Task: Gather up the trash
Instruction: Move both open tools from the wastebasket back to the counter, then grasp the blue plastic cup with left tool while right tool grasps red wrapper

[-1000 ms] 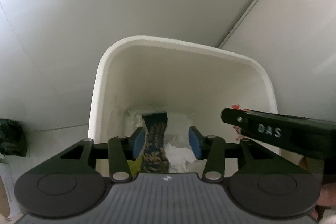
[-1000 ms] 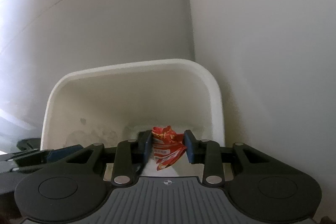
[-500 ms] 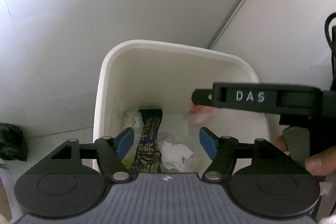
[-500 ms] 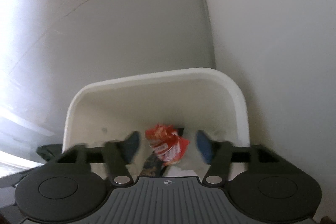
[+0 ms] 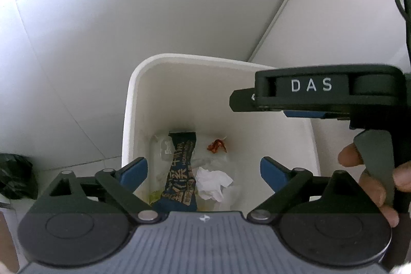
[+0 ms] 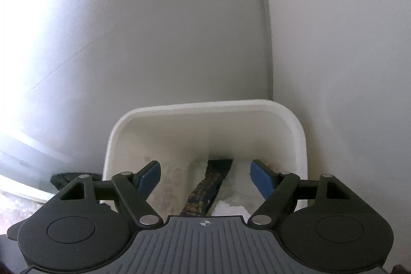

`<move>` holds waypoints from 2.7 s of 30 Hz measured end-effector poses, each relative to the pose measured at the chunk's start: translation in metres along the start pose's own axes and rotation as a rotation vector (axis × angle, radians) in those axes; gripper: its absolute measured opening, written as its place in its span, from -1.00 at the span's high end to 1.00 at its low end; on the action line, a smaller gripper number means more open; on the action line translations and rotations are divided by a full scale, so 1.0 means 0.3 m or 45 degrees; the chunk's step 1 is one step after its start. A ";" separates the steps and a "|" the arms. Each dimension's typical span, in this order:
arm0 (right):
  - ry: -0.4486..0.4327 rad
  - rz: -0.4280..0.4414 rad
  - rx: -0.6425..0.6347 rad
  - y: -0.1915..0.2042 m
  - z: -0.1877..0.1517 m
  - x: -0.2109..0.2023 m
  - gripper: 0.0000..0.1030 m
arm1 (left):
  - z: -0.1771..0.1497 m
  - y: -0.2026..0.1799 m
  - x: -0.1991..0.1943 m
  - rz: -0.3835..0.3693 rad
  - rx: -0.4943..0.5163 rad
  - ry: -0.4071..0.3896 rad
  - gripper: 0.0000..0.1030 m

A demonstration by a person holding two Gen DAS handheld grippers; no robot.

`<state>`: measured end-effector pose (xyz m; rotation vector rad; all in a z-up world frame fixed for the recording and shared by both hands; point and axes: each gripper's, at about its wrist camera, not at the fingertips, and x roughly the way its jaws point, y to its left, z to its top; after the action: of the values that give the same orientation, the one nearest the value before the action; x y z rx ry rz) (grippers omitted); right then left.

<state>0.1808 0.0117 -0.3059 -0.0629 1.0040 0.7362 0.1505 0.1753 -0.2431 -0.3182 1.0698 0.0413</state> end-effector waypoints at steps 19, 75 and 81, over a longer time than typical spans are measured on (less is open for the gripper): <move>-0.111 0.025 -0.331 0.264 0.073 -0.448 -0.75 | 0.011 -0.048 -0.234 0.007 0.091 -0.100 -0.98; -0.622 -0.431 -0.325 -0.621 -0.089 -1.332 -0.95 | 0.194 -0.849 -0.549 -0.333 0.720 -0.430 -0.98; -0.668 -0.440 -0.253 -0.729 -0.061 -1.345 -0.95 | 0.224 -0.941 -0.493 -0.368 0.752 -0.446 -0.98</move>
<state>0.1663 -0.3762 -0.0602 -0.2001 0.4013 0.4926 0.1890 -0.0575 -0.0187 0.0734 0.6405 -0.4555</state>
